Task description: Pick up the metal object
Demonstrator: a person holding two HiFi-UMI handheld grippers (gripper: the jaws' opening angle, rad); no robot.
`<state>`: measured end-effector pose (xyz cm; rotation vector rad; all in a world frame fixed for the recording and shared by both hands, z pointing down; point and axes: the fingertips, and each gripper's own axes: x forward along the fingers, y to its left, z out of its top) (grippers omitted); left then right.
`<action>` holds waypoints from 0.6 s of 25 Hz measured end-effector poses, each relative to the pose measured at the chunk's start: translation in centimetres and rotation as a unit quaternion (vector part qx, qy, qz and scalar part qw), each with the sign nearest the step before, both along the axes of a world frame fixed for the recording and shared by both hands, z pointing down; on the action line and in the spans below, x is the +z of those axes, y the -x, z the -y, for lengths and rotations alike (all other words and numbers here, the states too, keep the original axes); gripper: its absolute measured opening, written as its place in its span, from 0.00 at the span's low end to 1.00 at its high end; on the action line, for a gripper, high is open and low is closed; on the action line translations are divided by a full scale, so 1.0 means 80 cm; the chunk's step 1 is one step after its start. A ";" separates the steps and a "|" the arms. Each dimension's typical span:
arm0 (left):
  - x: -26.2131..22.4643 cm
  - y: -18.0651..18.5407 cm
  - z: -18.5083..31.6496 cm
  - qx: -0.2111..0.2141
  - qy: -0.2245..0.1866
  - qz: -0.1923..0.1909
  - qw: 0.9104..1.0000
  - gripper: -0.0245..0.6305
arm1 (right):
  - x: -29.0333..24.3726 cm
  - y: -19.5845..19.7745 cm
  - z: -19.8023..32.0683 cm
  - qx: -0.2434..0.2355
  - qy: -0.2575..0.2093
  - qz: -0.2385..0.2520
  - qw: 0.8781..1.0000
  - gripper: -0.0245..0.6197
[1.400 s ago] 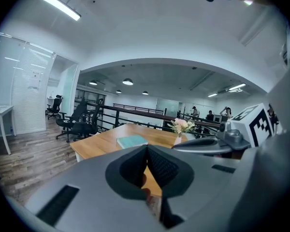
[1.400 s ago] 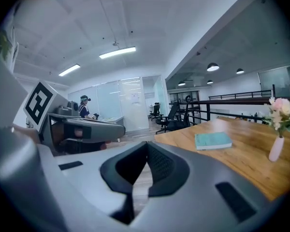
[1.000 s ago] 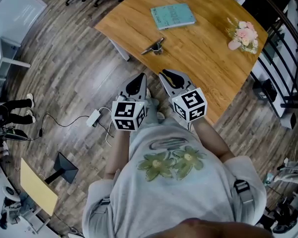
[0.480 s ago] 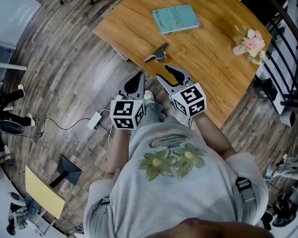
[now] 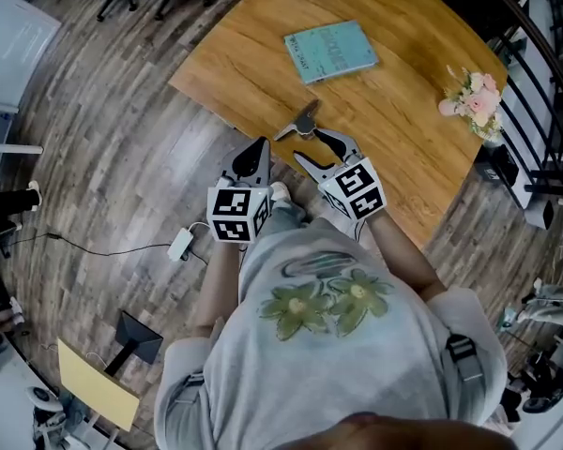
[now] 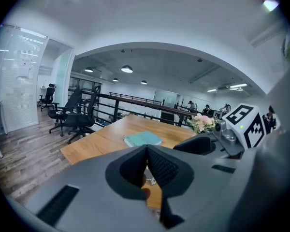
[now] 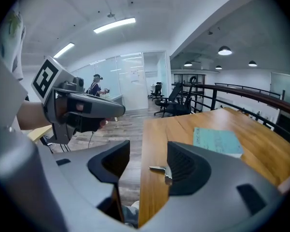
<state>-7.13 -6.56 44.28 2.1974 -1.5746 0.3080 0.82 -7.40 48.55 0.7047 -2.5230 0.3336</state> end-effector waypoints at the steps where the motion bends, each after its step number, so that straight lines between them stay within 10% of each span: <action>1: 0.002 0.004 0.006 0.003 0.001 0.000 1.000 0.06 | 0.005 0.002 0.005 0.001 0.003 -0.005 1.000 0.40; 15: 0.043 0.024 0.058 0.046 0.026 -0.008 0.999 0.06 | 0.091 0.013 0.047 0.005 0.054 -0.079 0.995 0.48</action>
